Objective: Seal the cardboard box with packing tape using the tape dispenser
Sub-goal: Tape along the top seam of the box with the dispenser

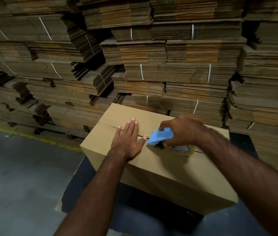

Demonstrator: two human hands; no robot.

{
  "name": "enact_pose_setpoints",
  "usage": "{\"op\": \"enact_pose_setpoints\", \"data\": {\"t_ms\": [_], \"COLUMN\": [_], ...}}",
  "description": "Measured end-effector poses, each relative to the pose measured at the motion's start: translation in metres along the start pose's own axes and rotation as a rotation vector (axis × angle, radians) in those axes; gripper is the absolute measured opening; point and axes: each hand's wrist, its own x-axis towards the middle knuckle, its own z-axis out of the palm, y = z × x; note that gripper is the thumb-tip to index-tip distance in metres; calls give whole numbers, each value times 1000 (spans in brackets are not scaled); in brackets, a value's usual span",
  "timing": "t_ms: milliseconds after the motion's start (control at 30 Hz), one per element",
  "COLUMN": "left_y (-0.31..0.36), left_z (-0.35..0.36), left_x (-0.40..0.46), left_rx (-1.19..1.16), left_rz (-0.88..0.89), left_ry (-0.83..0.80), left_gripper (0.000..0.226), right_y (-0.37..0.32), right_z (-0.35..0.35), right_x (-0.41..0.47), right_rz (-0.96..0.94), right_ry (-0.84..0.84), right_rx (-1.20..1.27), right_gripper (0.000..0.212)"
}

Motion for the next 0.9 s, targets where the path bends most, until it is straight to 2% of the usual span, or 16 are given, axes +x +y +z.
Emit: {"op": "enact_pose_setpoints", "data": {"t_ms": [167, 333, 633, 900], "left_y": [-1, -3, 37, 31], "left_z": [1, 0, 2, 1], "left_x": [-2, -2, -23, -15], "left_rx": [-15, 4, 70, 92], "left_rz": [7, 31, 383, 268], "left_ry": [-11, -1, -102, -100], "left_gripper": [77, 80, 96, 98], "right_y": [33, 47, 37, 26], "right_z": [-6, -5, 7, 5], "right_x": [-29, -41, -23, -13], "right_rz": [-51, -8, 115, 139], "right_ry": [47, -58, -57, -81], "right_rx": [-15, -38, -36, -23], "right_gripper": [58, 58, 62, 62]}}
